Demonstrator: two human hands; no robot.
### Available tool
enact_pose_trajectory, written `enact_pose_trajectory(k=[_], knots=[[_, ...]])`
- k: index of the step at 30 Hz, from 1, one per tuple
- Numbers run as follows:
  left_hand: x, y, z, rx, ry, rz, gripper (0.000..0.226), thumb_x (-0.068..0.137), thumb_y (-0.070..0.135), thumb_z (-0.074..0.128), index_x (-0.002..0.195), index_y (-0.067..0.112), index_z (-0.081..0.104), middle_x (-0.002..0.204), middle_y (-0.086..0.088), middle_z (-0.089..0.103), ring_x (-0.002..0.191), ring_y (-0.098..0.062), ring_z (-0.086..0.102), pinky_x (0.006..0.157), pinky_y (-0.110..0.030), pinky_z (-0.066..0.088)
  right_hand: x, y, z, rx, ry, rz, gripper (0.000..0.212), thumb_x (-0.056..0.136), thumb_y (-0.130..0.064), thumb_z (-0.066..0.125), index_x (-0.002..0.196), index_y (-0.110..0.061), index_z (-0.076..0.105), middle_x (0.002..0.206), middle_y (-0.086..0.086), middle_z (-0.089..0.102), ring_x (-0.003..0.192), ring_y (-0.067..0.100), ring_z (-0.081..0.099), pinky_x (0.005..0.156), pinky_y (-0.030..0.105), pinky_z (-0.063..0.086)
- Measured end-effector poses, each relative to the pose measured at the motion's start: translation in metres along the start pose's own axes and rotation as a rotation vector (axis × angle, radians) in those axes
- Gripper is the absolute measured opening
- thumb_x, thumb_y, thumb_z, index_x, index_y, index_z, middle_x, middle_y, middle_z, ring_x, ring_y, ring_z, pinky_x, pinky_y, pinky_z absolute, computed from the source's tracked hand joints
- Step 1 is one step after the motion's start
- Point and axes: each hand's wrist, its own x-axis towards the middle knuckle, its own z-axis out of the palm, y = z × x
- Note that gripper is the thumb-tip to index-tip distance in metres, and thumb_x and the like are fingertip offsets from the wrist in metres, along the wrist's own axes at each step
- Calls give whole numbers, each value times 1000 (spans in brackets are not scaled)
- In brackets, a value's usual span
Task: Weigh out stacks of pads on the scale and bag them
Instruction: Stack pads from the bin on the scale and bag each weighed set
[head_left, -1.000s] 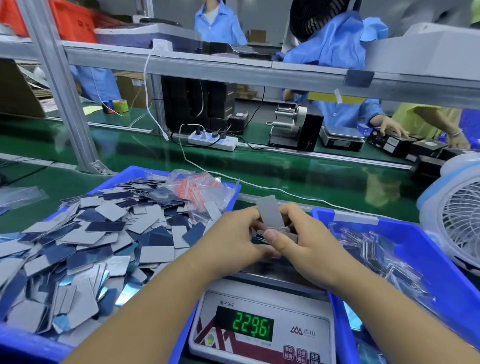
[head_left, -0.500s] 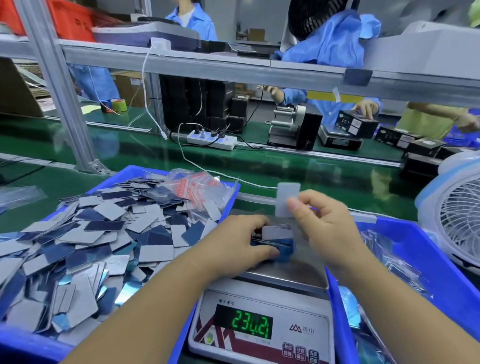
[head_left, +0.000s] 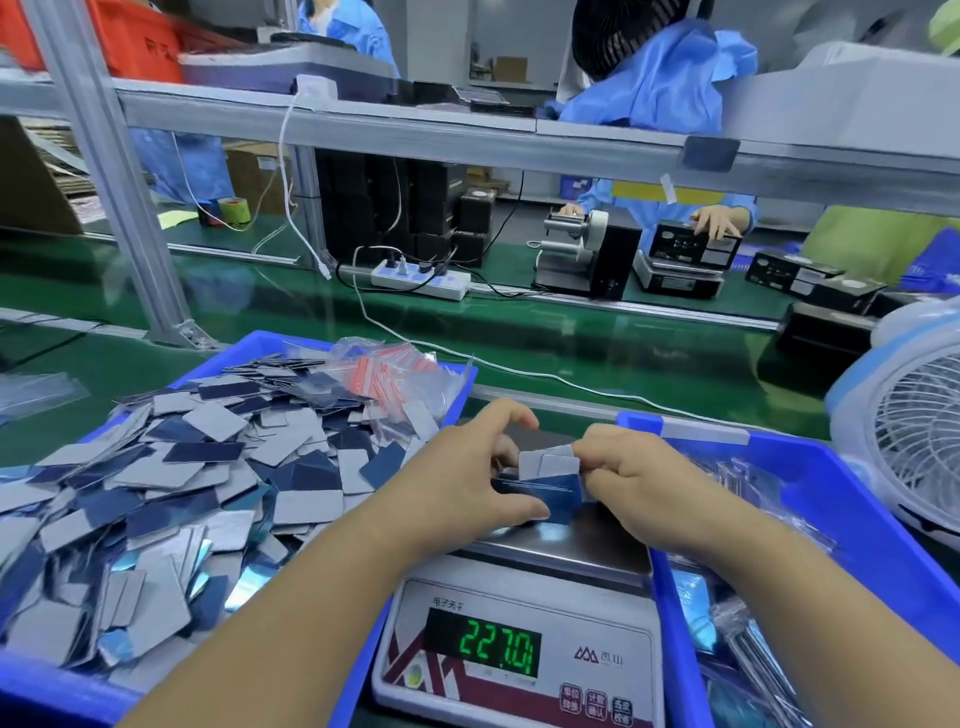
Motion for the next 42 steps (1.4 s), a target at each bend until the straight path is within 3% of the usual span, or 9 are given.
enact_pose_trajectory(k=[7,15,18,21,25,30,33,36,42], knots=[[1,1,1,113,62,60,36,72,40,86,98,38,61,81,17,65,68,9,54,62,-9,38,-7,-7,-1,151,-118,-38,15,77,-32,55,89,-39,60,87,-18,55,76,-1,54,65,13,41],[4,0,3,144,133,100,36,74,49,82,100,34,62,77,18,59,67,6,51,60,-12,36,-2,-1,10,-56,58,-144,12,86,-29,70,90,-32,59,86,-16,57,82,-2,52,67,15,36],[3,0,3,228,146,194,45,84,59,64,124,41,57,109,24,56,96,11,50,83,-13,42,-1,0,11,-75,78,-116,15,85,-27,69,87,-34,56,85,-14,56,80,-3,51,65,16,35],[2,7,7,231,181,364,45,93,46,55,136,34,59,131,21,56,115,-4,48,102,-15,34,-1,-1,13,-84,88,-92,20,84,-27,68,95,-37,55,83,-20,54,76,-10,50,64,12,37],[6,11,9,316,289,526,20,93,19,62,107,15,76,97,7,75,84,-15,55,85,-28,41,0,-1,15,-108,80,-94,19,82,-24,66,86,-37,52,83,-17,56,76,-8,50,64,10,36],[4,0,1,103,335,258,17,90,19,71,102,27,80,96,17,76,92,1,66,82,-13,48,0,-4,17,-165,48,-81,28,85,-25,61,74,-37,39,79,-14,45,73,-3,44,62,20,31],[6,-7,-5,-209,272,32,19,92,16,70,96,32,79,91,21,75,90,6,68,79,-11,50,0,-9,20,-146,29,-69,16,83,-27,54,91,-39,49,86,-14,48,82,2,48,70,29,42],[7,-10,-6,-246,211,18,22,93,11,67,94,31,76,94,17,76,94,0,70,86,-18,53,1,-13,25,-160,69,-67,19,88,-40,53,107,-39,51,91,-16,47,90,8,50,80,34,47],[7,-11,0,-178,159,42,27,97,9,58,98,33,69,101,18,74,101,3,67,94,-24,50,4,-12,28,-140,170,-56,16,92,-40,57,103,-29,60,81,-15,48,85,11,49,76,32,42]])
